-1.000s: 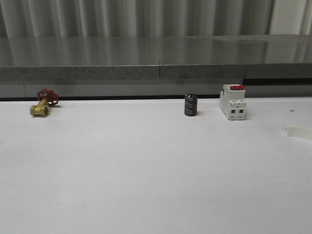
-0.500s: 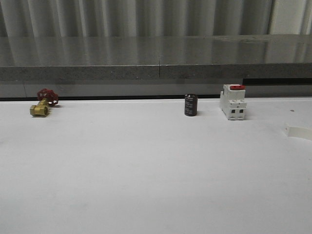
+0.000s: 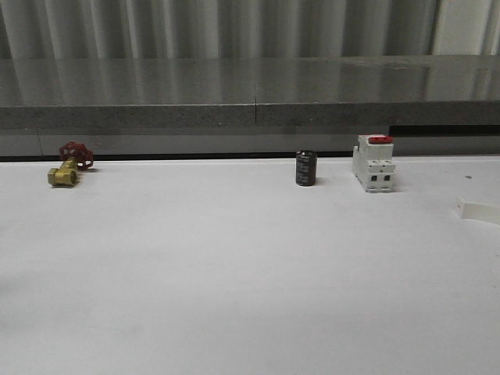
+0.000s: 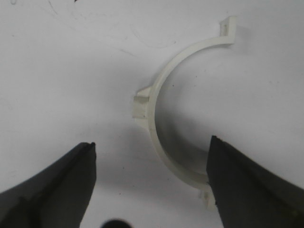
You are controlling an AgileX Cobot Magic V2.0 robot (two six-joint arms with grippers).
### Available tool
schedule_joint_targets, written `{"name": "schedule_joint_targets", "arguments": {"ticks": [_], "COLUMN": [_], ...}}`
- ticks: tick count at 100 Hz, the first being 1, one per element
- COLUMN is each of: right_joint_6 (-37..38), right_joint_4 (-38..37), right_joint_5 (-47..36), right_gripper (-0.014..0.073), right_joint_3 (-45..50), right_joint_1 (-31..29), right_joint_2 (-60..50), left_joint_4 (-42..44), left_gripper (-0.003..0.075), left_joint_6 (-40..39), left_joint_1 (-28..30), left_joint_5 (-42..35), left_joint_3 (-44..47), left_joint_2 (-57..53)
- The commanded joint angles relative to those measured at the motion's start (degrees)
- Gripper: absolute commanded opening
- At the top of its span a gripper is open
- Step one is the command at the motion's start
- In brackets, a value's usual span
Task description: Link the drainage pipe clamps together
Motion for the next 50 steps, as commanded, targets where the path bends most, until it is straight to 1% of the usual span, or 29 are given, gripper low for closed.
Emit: {"name": "schedule_joint_targets", "arguments": {"ticks": [1,23,50], "right_joint_6": [-0.23,-0.23,-0.23], "right_joint_4": [-0.65,-0.65,-0.65], "right_joint_5": [-4.22,-4.22,-4.22], "right_gripper": [-0.0067,-0.0067,-0.0067], "right_joint_3": [-0.88,-0.88,-0.88], "right_joint_1": [-0.36,-0.36,-0.36], "right_joint_2": [-1.10,-1.10,-1.10], "left_joint_4": [-0.80,-0.80,-0.80], "left_gripper": [0.0490,0.0490,0.0490], "left_joint_6": [-0.87,-1.06,-1.06], "left_joint_1": [0.24,0.24,0.24], "left_joint_5": [-0.83,-0.83,-0.27], "left_joint_3": [-3.02,-7.71,-9.36], "left_joint_2": [1.84,10.36,15.04]}}
